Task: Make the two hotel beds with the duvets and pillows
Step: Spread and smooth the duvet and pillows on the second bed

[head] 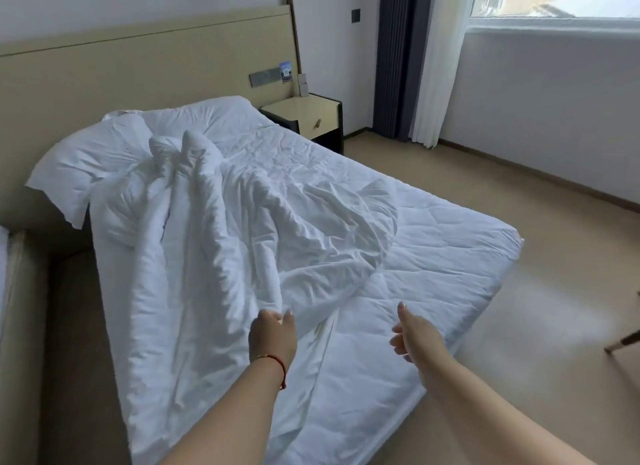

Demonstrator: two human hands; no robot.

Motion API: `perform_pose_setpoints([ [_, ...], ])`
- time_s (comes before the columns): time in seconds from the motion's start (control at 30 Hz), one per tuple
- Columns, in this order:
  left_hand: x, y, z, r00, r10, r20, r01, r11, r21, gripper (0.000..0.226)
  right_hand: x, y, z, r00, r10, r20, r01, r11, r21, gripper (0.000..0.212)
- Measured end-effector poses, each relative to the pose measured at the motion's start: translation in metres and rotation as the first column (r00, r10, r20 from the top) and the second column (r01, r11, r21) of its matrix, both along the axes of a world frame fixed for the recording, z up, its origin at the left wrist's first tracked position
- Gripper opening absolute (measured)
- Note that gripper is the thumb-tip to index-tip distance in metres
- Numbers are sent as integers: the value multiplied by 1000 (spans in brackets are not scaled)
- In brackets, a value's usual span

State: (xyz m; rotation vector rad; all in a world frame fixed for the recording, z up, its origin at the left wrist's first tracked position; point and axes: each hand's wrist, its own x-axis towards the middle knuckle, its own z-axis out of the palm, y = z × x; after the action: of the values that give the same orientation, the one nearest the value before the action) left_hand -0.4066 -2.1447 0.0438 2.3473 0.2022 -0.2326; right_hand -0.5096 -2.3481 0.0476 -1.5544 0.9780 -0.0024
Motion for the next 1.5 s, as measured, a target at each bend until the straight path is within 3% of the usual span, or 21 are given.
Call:
perform_pose_setpoints([
  [0.1, -7, -45, -1, 993, -98, -62, 100, 995, 24, 32, 23, -53, -8, 999, 33, -41, -35, 998, -53, 51],
  [0.2, 11, -57, -3, 983, -168, -73, 174, 982, 79, 38, 57, -79, -14, 989, 103, -105, -110, 992, -56, 51],
  [0.43, 83, -48, -12, 976, -188, -105, 200, 974, 111, 49, 131, -115, -27, 966, 212, -145, -229, 967, -111, 51],
  [0.67, 129, -90, -30, 953, -284, -110, 293, 952, 82, 45, 194, -163, -47, 951, 251, -179, -294, 912, -286, 52],
  [0.9, 164, -167, -42, 932, -348, -97, 349, 937, -9, 32, 292, -241, -39, 895, 392, -214, -446, 760, -473, 42],
  [1.03, 186, -229, -65, 935, -348, -75, 351, 936, 37, 44, 371, -295, -50, 830, 488, -268, -553, 664, -503, 34],
  [1.1, 198, -261, -78, 943, -324, -70, 330, 940, 89, 59, 407, -321, -61, 792, 530, -302, -604, 616, -506, 31],
  [1.17, 207, -292, -91, 950, -295, -101, 310, 930, 196, 82, 436, -344, -74, 756, 572, -319, -645, 565, -515, 46],
  [1.33, 217, -344, -128, 928, -189, -322, 329, 820, 468, 120, 502, -384, -100, 701, 617, -357, -690, 459, -560, 61],
  [1.43, 221, -339, -157, 905, -198, -376, 407, 659, 632, 106, 532, -393, -117, 639, 666, -385, -738, 391, -550, 68],
  [1.5, 226, -329, -169, 900, -274, -340, 436, 577, 691, 75, 537, -391, -130, 562, 694, -451, -810, 353, -468, 77],
])
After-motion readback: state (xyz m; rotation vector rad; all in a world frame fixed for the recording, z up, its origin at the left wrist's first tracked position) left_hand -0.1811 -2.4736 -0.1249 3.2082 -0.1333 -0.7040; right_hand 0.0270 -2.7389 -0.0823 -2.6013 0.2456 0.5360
